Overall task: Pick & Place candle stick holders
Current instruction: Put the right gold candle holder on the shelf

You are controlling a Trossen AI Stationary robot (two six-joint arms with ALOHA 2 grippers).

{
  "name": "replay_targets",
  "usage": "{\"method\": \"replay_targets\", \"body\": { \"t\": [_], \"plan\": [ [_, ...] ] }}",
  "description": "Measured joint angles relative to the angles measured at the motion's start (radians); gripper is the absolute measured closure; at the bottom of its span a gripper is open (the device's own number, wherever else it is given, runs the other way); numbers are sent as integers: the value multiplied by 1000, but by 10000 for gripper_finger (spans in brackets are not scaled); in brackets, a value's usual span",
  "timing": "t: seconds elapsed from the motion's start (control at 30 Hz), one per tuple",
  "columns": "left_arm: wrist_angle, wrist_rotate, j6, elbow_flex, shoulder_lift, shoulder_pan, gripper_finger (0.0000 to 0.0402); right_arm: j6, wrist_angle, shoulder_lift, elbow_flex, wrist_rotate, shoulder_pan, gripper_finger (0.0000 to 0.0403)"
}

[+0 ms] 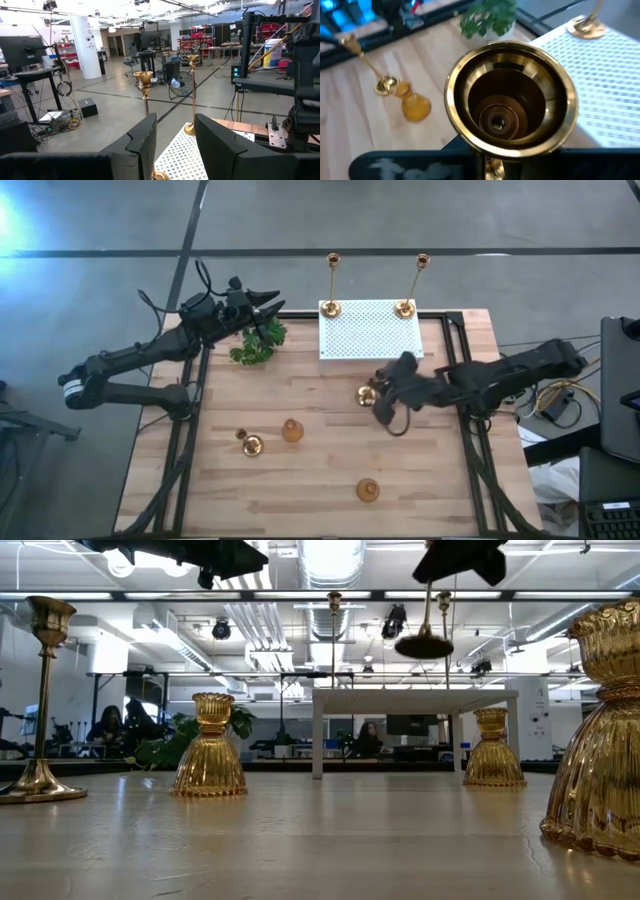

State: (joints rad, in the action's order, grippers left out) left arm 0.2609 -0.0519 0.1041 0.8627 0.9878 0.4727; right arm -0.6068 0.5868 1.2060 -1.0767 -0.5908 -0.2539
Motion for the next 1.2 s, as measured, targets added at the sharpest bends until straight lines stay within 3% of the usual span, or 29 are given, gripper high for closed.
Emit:
{"method": "replay_targets", "body": {
  "t": [0.27,0.5,0.9,1.2],
  "plan": [
    [6,1,0,0,0,0,264,11,60,-121,0,-66,38,383],
    [8,1,0,0,0,0,264,97,78,-175,0,-57,158,383],
    [8,1,1,0,0,0,264,255,45,-189,0,210,468,383],
    [8,-1,1,0,0,0,264,400,-7,-107,-33,358,666,383]
  ]
}}
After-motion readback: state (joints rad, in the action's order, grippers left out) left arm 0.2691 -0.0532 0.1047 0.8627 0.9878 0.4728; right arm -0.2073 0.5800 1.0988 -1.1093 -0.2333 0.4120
